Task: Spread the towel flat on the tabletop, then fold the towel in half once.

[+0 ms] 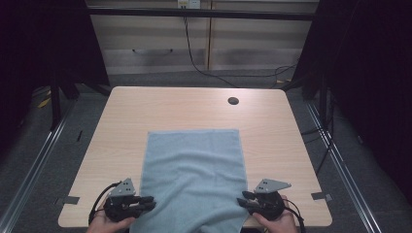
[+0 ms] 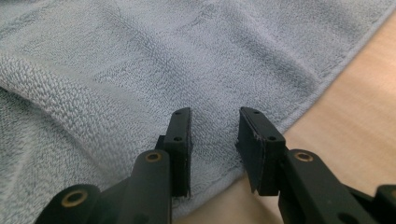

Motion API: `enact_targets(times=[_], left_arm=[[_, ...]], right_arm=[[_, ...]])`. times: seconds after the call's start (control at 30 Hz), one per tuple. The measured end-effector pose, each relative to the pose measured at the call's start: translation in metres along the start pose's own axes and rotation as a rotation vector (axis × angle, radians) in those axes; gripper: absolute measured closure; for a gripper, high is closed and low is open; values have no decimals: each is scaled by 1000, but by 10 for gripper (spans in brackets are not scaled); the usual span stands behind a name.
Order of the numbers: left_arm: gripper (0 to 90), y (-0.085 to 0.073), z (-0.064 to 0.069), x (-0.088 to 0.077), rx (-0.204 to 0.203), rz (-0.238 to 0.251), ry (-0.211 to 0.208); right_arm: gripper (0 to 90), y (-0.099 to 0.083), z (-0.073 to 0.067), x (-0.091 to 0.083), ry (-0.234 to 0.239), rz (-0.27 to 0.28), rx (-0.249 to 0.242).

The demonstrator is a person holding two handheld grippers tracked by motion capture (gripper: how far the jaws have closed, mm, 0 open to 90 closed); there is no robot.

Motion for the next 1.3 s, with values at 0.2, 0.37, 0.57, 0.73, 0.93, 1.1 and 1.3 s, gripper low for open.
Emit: enact_targets(times=[0.2, 0.37, 0.57, 0.73, 0.93, 1.1, 1.3], left_arm=[[685, 1, 2, -6, -8, -5, -25], [660, 42, -25, -1, -46, 87, 15], [636, 83, -59, 15, -86, 136, 70], [616, 95, -78, 24, -119, 144, 109], [624, 80, -88, 36, -101, 87, 169], [634, 75, -83, 37, -70, 110, 169], [643, 54, -57, 27, -37, 68, 101]], right_arm=[[601, -1, -12, -7, 29, 4, -12], [590, 23, 5, -5, -2, 87, -6], [576, 50, 40, 25, -48, 85, -6], [566, 64, 64, 45, -79, 85, 13], [557, 56, 67, 61, -78, 32, 27], [554, 50, 60, 59, -67, 16, 10], [555, 37, 35, 43, -33, -12, -36]])
Point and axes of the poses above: each handheld gripper's, and its own axes: x roughly forward along the jaws, y roughly out of its top, z roughly to its right, the point moved 7 cm from there along x, roughly forward along the jaws, and after that the axes turned 11 degrees about -x, right-handed, at the moved point
